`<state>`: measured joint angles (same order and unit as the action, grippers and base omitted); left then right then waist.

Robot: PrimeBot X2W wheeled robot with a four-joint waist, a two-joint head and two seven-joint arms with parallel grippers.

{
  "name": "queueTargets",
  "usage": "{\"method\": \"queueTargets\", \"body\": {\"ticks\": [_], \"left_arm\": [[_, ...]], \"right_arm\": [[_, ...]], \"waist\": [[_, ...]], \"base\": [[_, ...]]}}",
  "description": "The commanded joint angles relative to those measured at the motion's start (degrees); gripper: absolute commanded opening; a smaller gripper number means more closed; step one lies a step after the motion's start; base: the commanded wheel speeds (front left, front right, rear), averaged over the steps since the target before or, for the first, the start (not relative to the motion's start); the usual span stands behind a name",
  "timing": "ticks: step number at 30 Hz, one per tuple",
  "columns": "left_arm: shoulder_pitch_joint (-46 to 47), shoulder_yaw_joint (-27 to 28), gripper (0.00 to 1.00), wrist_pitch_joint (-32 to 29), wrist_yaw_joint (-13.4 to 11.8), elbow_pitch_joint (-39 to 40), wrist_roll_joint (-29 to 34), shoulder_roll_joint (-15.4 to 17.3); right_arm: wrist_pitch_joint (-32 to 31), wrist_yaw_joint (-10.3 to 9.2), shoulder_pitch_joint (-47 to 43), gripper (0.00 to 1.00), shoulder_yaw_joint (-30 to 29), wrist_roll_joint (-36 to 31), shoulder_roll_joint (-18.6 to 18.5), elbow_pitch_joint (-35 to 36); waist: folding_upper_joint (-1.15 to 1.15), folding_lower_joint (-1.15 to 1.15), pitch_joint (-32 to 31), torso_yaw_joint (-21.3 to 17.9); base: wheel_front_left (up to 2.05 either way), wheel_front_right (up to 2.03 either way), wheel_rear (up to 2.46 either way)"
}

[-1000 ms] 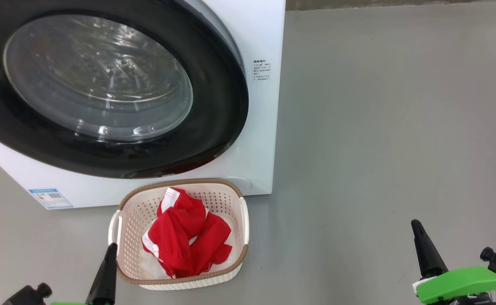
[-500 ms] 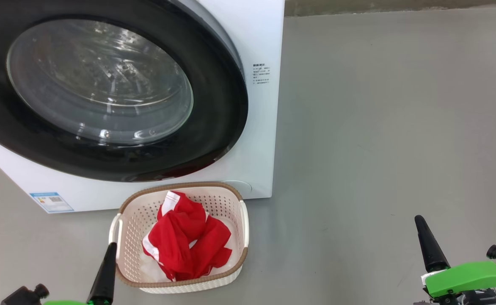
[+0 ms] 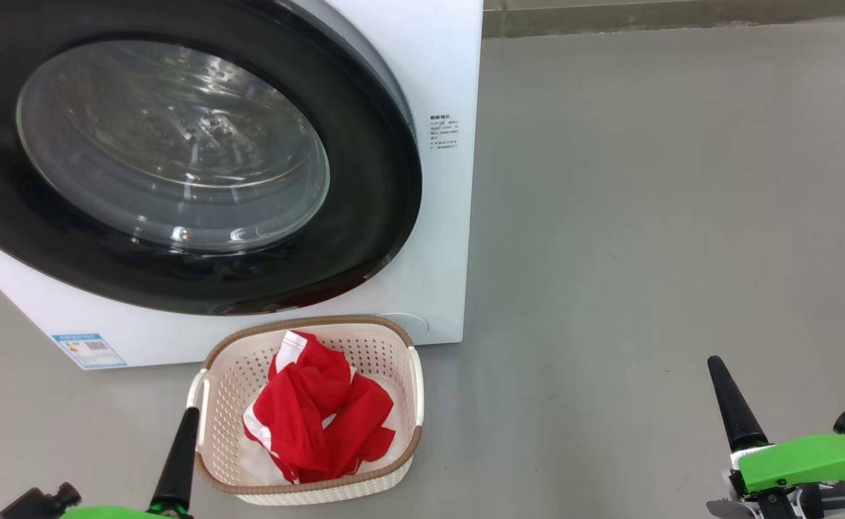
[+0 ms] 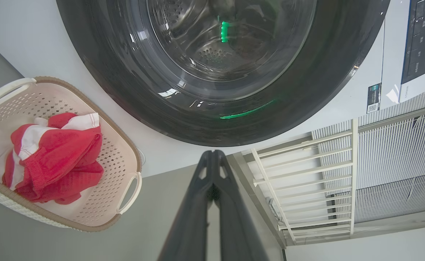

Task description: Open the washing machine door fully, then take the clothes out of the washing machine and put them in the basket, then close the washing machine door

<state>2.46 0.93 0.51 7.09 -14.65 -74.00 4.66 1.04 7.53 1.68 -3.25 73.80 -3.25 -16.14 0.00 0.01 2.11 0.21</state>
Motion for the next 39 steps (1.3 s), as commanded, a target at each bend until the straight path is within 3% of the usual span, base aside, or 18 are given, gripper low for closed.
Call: {"method": "queueTargets", "body": {"ticks": [1, 33, 39], "left_arm": [[2.28, 1.84, 0.0, -0.63, 0.3, 1.14, -1.72, 0.53], [3.59, 4.25, 0.0, -5.85, 0.39, 0.66, -18.88, -0.81], [3.62, 4.39, 0.0, -6.03, 0.4, 0.65, -19.17, -0.91]], "right_arm": [[-0.42, -0.03, 2.47, 0.0, 0.39, 1.76, -0.93, 1.73], [-5.77, -0.04, 4.28, 0.0, -1.2, 19.69, -1.1, 2.23], [-5.99, -0.04, 4.33, 0.0, -1.36, 19.96, -1.01, 2.24]], "waist": [[0.0, 0.0, -0.1, -0.01], [0.0, 0.0, -1.89, -0.21], [0.0, 0.0, -1.93, -0.21]], "base": [[0.0, 0.0, 0.0], [0.0, 0.0, 0.0], [0.0, 0.0, 0.0]]}}
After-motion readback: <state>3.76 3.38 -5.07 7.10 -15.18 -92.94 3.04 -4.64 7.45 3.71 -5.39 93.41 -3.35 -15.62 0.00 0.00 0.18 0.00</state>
